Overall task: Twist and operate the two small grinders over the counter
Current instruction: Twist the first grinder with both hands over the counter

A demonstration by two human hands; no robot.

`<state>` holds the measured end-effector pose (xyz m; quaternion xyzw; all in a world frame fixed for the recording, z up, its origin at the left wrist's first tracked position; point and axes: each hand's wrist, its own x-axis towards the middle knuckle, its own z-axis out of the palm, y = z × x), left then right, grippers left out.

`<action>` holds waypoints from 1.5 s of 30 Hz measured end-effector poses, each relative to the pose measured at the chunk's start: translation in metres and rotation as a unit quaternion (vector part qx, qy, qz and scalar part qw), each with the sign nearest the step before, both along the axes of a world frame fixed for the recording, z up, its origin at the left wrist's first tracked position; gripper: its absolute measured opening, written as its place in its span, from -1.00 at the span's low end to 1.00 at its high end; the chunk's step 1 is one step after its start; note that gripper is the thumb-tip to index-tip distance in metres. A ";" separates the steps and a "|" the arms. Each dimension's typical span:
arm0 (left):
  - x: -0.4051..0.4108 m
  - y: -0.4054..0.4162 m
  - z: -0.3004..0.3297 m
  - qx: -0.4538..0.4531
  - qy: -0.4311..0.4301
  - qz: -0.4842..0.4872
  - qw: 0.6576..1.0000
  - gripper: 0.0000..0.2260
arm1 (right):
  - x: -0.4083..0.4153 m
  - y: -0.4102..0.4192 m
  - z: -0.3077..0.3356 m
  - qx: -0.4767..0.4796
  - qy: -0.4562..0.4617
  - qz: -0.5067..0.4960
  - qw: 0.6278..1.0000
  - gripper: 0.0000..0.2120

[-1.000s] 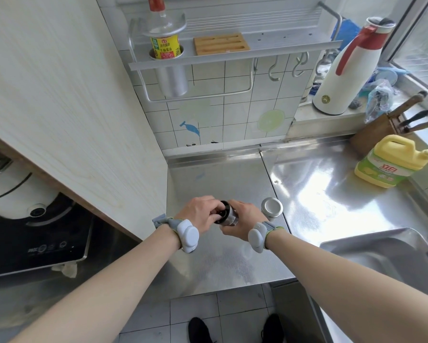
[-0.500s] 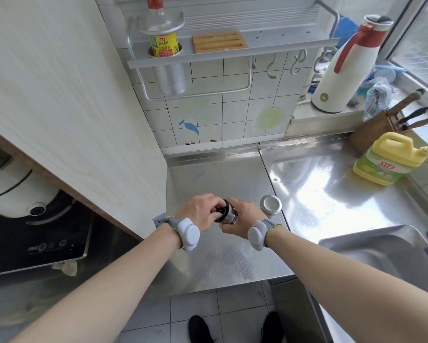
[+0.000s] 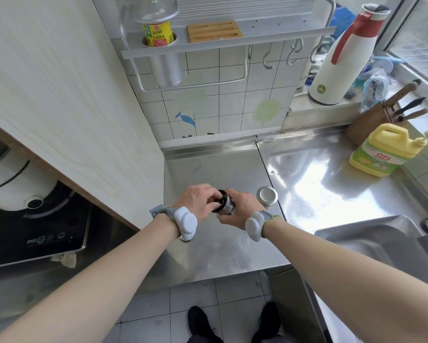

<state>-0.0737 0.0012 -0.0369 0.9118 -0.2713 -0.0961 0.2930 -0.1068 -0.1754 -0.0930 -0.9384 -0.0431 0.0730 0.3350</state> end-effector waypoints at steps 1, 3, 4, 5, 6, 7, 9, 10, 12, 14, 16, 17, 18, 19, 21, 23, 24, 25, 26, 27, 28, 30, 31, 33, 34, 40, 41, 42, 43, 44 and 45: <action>-0.001 0.001 0.000 -0.005 0.000 -0.008 1.000 -0.86 | 0.000 -0.001 0.000 0.000 -0.003 0.002 1.000 -0.62; -0.002 0.002 0.000 -0.002 -0.004 -0.008 1.000 -0.86 | -0.001 -0.001 0.002 0.000 -0.007 0.012 1.000 -0.62; -0.003 0.003 0.000 0.000 -0.005 -0.003 1.000 -0.86 | -0.001 -0.001 0.002 0.002 -0.011 0.014 1.000 -0.63; -0.003 0.003 0.001 0.002 -0.005 0.005 1.000 -0.87 | -0.002 0.000 0.003 0.005 -0.016 0.013 1.000 -0.63; -0.003 0.002 0.002 0.005 -0.004 0.014 1.000 -0.88 | -0.002 0.000 0.002 0.007 -0.022 0.013 1.000 -0.62; -0.003 0.002 0.003 0.011 -0.005 0.021 1.000 -0.88 | -0.003 0.000 0.002 0.008 -0.029 0.016 0.999 -0.62; -0.003 0.001 0.004 0.028 -0.009 0.022 0.999 -0.87 | -0.004 0.000 0.001 0.003 -0.036 0.023 0.999 -0.62; -0.003 0.000 0.004 0.032 -0.010 0.018 0.999 -0.87 | -0.005 0.000 0.001 0.001 -0.038 0.024 0.999 -0.63; -0.005 0.000 0.005 0.013 -0.011 0.003 1.000 -0.86 | -0.005 -0.001 0.001 0.004 -0.042 0.023 0.999 -0.65; -0.005 0.000 0.004 -0.007 -0.009 -0.017 1.000 -0.84 | -0.004 -0.002 0.000 0.008 -0.046 0.023 0.999 -0.65; -0.005 0.000 0.004 -0.006 -0.008 -0.021 1.000 -0.86 | -0.004 -0.003 -0.001 0.006 -0.046 0.027 0.999 -0.64; -0.005 -0.001 0.005 -0.002 -0.010 -0.018 1.000 -0.87 | -0.004 -0.003 -0.001 0.006 -0.047 0.028 0.998 -0.64; -0.005 -0.001 0.004 0.003 -0.011 -0.012 1.000 -0.88 | -0.004 -0.003 -0.001 0.005 -0.047 0.028 0.999 -0.64; -0.005 -0.002 0.005 0.007 -0.011 -0.003 1.000 -0.89 | -0.004 -0.003 -0.001 0.004 -0.046 0.026 0.999 -0.63; -0.005 -0.004 0.006 0.014 -0.008 0.014 1.000 -0.88 | -0.004 -0.004 -0.001 0.005 -0.042 0.023 0.999 -0.61; -0.005 -0.005 0.006 0.019 -0.007 0.012 1.000 -0.87 | -0.004 -0.005 -0.003 0.006 -0.043 0.023 0.999 -0.59; -0.005 -0.005 0.006 0.015 -0.005 0.003 1.000 -0.86 | -0.004 -0.006 -0.003 0.007 -0.046 0.023 0.999 -0.60; -0.006 -0.005 0.006 0.005 -0.003 -0.010 1.000 -0.86 | -0.004 -0.007 -0.003 0.007 -0.051 0.022 0.998 -0.61; -0.006 -0.004 0.005 -0.006 0.001 -0.021 1.000 -0.84 | -0.005 -0.008 -0.003 0.006 -0.054 0.019 0.998 -0.63; -0.006 -0.004 0.004 -0.010 0.001 -0.027 1.000 -0.83 | -0.005 -0.008 -0.003 0.005 -0.058 0.019 0.998 -0.64; -0.006 -0.003 0.004 -0.010 0.000 -0.027 1.000 -0.83 | -0.005 -0.009 -0.003 0.003 -0.060 0.020 0.998 -0.64; -0.005 -0.003 0.003 -0.003 -0.006 -0.018 1.000 -0.85 | -0.005 -0.008 -0.004 0.000 -0.060 0.024 0.998 -0.62; -0.005 -0.003 0.004 0.000 -0.009 -0.012 1.000 -0.86 | -0.004 -0.007 -0.004 -0.001 -0.059 0.024 0.998 -0.62; -0.005 -0.004 0.005 0.007 -0.007 0.001 1.000 -0.87 | -0.003 -0.006 -0.004 0.004 -0.056 0.019 0.998 -0.61; -0.004 -0.004 0.006 0.011 -0.006 0.007 1.000 -0.86 | -0.003 -0.006 -0.003 0.008 -0.054 0.016 0.998 -0.61; -0.006 -0.002 0.008 -0.012 0.001 -0.017 1.000 -0.82 | -0.002 -0.008 -0.002 -0.001 -0.056 0.023 0.998 -0.64; -0.006 -0.002 0.008 -0.012 0.000 -0.019 1.000 -0.83 | -0.002 -0.008 -0.002 -0.002 -0.056 0.024 0.998 -0.64; -0.006 -0.002 0.009 -0.010 -0.001 -0.018 1.000 -0.84 | -0.002 -0.008 -0.001 -0.001 -0.056 0.024 0.998 -0.64; -0.006 -0.002 0.009 -0.006 -0.002 -0.016 1.000 -0.85 | -0.003 -0.007 -0.002 0.001 -0.057 0.023 0.998 -0.63; -0.006 -0.003 0.009 -0.001 -0.002 -0.012 1.000 -0.86 | -0.003 -0.006 -0.002 0.006 -0.058 0.022 0.998 -0.62; -0.005 -0.003 0.010 0.005 -0.002 -0.006 1.000 -0.86 | -0.003 -0.006 -0.003 0.011 -0.060 0.021 0.998 -0.62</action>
